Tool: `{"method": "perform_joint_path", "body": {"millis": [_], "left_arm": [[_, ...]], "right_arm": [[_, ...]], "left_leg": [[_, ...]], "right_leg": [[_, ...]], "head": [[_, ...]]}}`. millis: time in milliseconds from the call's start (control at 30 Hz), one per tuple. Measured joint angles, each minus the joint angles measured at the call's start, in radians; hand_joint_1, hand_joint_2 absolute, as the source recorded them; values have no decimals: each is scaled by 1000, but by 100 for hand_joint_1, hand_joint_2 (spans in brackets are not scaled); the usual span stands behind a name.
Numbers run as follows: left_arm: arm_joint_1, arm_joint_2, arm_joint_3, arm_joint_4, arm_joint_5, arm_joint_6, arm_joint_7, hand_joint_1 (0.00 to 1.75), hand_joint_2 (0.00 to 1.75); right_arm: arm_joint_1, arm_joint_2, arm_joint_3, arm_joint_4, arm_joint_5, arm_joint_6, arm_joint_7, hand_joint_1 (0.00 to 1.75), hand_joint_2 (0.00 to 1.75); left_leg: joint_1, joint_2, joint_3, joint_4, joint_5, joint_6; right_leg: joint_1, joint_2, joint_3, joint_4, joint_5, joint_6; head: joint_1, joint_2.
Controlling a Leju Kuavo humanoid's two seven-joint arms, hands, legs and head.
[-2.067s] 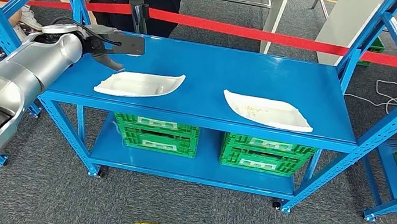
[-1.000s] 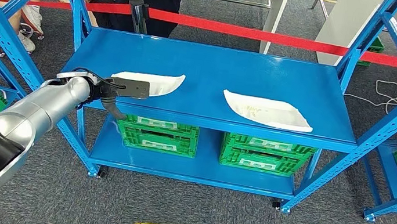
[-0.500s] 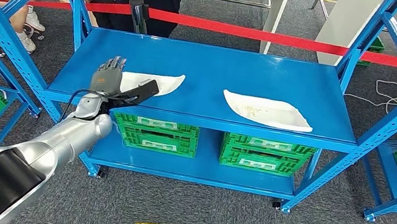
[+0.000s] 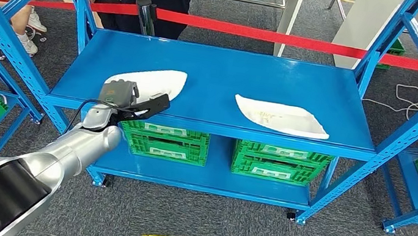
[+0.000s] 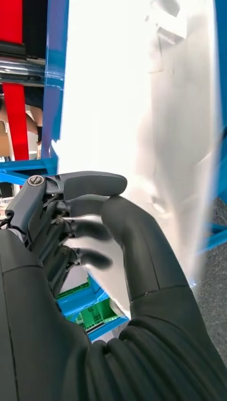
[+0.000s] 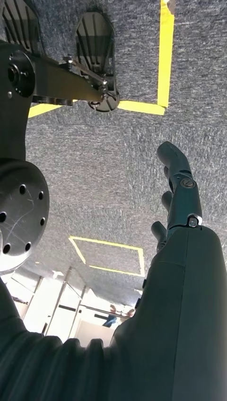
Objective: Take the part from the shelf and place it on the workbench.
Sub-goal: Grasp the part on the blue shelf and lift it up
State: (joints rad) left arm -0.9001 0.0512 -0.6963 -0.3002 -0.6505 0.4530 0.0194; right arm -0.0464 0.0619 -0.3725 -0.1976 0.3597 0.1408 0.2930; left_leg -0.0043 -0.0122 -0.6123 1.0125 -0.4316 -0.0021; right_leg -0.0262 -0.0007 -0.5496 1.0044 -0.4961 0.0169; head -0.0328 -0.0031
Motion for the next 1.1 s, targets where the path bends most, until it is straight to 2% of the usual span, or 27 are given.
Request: {"method": "perform_joint_path", "body": {"millis": [233,333,367,467,500,667,833,933,1100], "left_arm": [[4,-2,-4,2,-3,-1,-2,175,175],[5,-3,-7,2,-5,-1,-3,169,175],[6,-3,-7,2,-6,-1,-3,142,175],[6,-4,-7,2,-6,-1,-3,17,175],[6,-5,-7,2,-6,0,-3,0,175],[8,-7,-7,2,8,31,-10,0,175],[10,-8,0,2,48,108,-44,0,175],[10,-10,23,-4,101,151,-92,0,175],[6,-19,90,-29,198,201,-222,0,175]], "right_arm": [[0,1,0,0,0,0,0,0,175],[0,1,0,0,0,0,0,0,175],[0,1,0,0,0,0,0,0,175],[0,1,0,0,0,0,0,0,175],[0,2,0,0,0,0,0,0,175],[0,2,0,0,0,0,0,0,175],[0,2,0,0,0,0,0,0,175],[0,2,0,0,0,0,0,0,175],[0,3,0,0,3,0,0,0,175]], "left_leg": [[0,0,0,0,0,0],[0,0,0,0,0,0],[0,0,0,0,0,0],[0,0,0,0,0,0],[0,0,0,0,0,0],[0,0,0,0,0,0],[0,0,0,0,0,0],[0,0,0,0,0,0],[0,0,0,0,0,0]], "right_leg": [[0,0,0,0,0,0],[0,0,0,0,0,0],[0,0,0,0,0,0],[0,0,0,0,0,0],[0,0,0,0,0,0],[0,0,0,0,0,0],[0,0,0,0,0,0],[0,0,0,0,0,0],[0,0,0,0,0,0]], "head": [[0,0],[0,0],[0,0],[0,0],[0,0],[0,0],[0,0],[0,0],[0,0]]}}
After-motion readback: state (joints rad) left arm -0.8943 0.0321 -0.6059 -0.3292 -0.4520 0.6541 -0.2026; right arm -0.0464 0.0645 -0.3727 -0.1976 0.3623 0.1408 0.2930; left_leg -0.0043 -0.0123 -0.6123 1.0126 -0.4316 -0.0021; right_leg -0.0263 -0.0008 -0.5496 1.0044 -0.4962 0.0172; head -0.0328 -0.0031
